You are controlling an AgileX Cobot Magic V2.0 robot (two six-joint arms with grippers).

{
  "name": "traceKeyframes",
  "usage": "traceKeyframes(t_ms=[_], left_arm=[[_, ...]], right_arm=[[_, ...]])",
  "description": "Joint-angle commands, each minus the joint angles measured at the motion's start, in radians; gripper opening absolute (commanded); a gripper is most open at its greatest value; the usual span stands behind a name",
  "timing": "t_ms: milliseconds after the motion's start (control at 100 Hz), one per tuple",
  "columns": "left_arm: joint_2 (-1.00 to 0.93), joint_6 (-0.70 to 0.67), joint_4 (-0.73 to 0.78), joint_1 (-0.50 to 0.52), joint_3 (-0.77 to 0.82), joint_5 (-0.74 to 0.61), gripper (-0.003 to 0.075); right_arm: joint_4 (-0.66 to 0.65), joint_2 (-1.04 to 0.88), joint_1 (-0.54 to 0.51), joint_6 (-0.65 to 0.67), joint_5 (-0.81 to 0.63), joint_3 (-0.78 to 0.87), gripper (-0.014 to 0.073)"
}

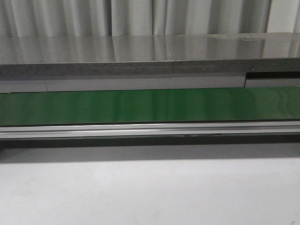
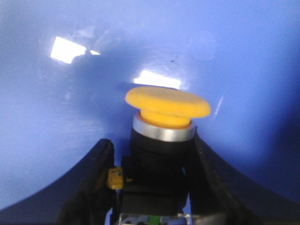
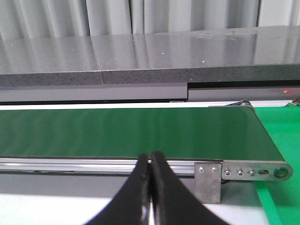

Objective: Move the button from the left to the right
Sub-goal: 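Close the left gripper on the button and lift it from the tray, then carry the button with the left gripper and set it on the belt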

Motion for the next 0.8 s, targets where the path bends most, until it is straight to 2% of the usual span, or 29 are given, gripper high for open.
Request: traceKeyframes(t_ms=[0, 350, 640, 790], left_arm=[[-0.113, -0.004, -0.008, -0.005, -0.021, -0.013, 0.0132], [-0.275, 0.05, -0.008, -0.018, -0.021, 0.037, 0.0132], [-0.272, 0.104, 0.0, -0.159, -0.021, 0.038, 0.0134], [-0.268, 0.104, 0.01, -0.188, -0.021, 0.038, 0.0134]], right_arm=[[-0.001, -0.017, -0.004, -0.003, -0.082, -0.017, -0.0067], [-0.001, -0.017, -0.004, -0.003, -0.082, -0.017, -0.0067], [-0.001, -0.017, -0.004, -0.003, -0.082, -0.017, -0.0067], [-0.001, -0.017, -0.004, -0.003, -0.082, -0.017, -0.0067]])
